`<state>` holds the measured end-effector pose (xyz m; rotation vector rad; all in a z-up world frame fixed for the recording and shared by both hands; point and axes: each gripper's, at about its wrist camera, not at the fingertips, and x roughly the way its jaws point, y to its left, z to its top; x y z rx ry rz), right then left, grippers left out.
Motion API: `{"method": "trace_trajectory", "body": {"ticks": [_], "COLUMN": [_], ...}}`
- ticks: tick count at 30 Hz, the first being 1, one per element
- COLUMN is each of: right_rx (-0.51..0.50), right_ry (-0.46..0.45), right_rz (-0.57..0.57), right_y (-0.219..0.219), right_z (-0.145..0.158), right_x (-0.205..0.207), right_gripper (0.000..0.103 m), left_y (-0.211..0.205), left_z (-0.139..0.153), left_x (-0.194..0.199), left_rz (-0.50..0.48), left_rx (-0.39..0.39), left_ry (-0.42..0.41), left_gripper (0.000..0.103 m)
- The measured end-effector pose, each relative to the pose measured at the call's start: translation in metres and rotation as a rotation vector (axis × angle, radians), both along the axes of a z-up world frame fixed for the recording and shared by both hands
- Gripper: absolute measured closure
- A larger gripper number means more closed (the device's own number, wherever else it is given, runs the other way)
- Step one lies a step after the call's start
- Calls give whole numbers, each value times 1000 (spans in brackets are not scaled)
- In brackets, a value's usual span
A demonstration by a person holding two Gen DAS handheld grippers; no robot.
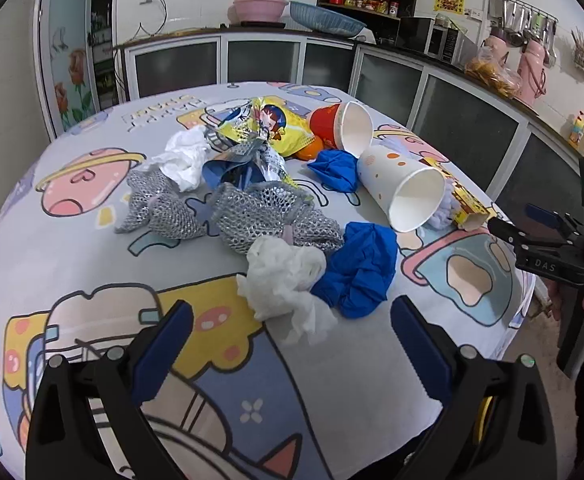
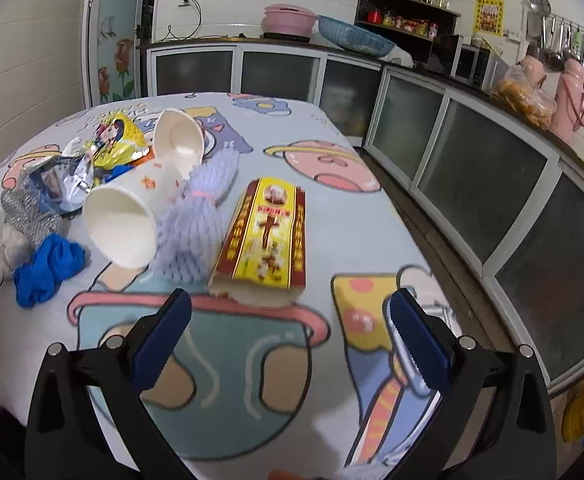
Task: Collect trash
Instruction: 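Grasp the white tissue with the left tool while the right tool grasps the yellow spice box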
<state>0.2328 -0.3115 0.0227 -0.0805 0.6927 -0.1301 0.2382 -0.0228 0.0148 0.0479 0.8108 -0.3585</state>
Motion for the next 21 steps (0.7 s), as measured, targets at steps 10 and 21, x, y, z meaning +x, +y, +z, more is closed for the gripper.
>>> {"method": "trace_trajectory", "body": {"ticks": [10, 21], "right_rx": [60, 88], "right_ry": [53, 104], "right_rz": [-51, -58], "right_y": [-14, -12], "right_z": [4, -8], "right_x": [38, 71], "right_gripper": [8, 8], "left_y": [3, 0], "left_z": [-6, -31], "left_x": [24, 45], "left_rz": [29, 56], "left_rx": [-15, -48], "left_ry": [59, 179], "left_gripper": [8, 8]}}
